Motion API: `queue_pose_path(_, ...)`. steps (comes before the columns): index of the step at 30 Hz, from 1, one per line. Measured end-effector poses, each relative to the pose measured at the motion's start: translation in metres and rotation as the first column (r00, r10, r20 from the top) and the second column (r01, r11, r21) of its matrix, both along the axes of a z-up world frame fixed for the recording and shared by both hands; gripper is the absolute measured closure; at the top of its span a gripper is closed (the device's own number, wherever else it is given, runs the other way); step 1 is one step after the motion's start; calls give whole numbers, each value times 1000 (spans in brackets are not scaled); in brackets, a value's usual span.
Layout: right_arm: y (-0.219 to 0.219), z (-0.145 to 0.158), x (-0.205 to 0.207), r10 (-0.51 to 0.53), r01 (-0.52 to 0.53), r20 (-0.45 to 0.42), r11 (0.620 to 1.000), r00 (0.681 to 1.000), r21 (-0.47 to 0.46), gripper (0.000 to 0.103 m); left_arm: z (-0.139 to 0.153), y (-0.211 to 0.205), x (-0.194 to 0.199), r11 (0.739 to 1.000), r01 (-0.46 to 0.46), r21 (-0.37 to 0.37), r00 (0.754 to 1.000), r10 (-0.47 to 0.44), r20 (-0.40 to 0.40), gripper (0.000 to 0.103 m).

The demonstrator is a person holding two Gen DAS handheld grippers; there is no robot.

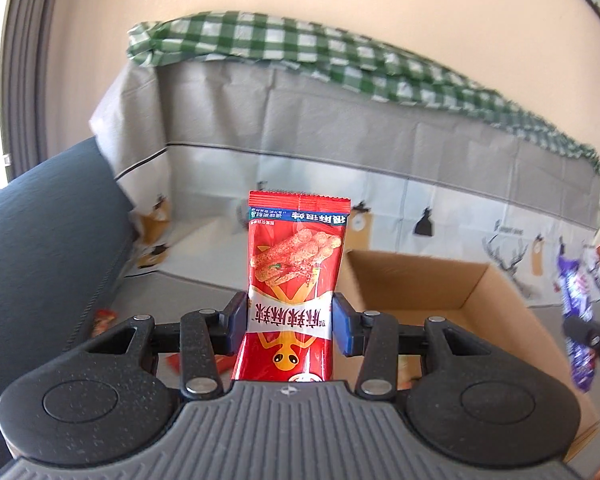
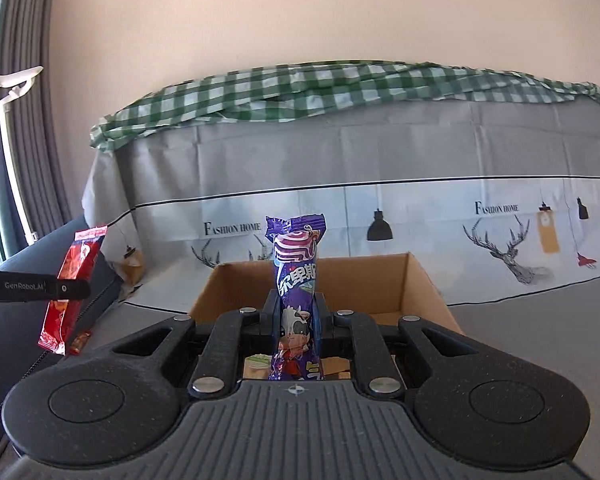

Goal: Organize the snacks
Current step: 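Carry the candy bar and red strip pack over the box with both tools, then open both tools to drop the snacks into the box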

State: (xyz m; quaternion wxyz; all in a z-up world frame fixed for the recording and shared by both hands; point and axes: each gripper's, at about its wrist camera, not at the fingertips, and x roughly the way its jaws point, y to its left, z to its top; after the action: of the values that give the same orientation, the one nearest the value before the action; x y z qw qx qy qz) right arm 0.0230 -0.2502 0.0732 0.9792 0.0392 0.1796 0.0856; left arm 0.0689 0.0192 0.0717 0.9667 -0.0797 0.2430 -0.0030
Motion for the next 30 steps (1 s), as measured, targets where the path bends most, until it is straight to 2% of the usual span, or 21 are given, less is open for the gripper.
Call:
queue_pose_path(4,-8,-1,4,-41,41,-15,999,999,-7,87,2,-22,1,998,51,-22,998,-50,43,55)
queue_pose_path(9,-26,-4,7,-95,95,-24,995,995,8,87,2,-56,0,988,150,-17,985,-148,87,55)
queue_pose_path(17,-38,-3,6,-168,168,-2,986,986,-4,87,-8,-107,-1,960,281,18,956,-281,87,55)
queue_pose_path(24,-36,-3,4,-184,185,14,983,983,-24,87,-16,-124,0,945,326,29,942,-328,77,55)
queue_pose_path(28,-34,-3,4,-188,188,22,982,982,-30,87,-15,-123,3,946,325,15,942,-325,78,55)
queue_pose_path(30,-32,-3,3,-188,188,23,982,982,-28,86,-13,-119,5,947,322,-3,944,-321,76,51)
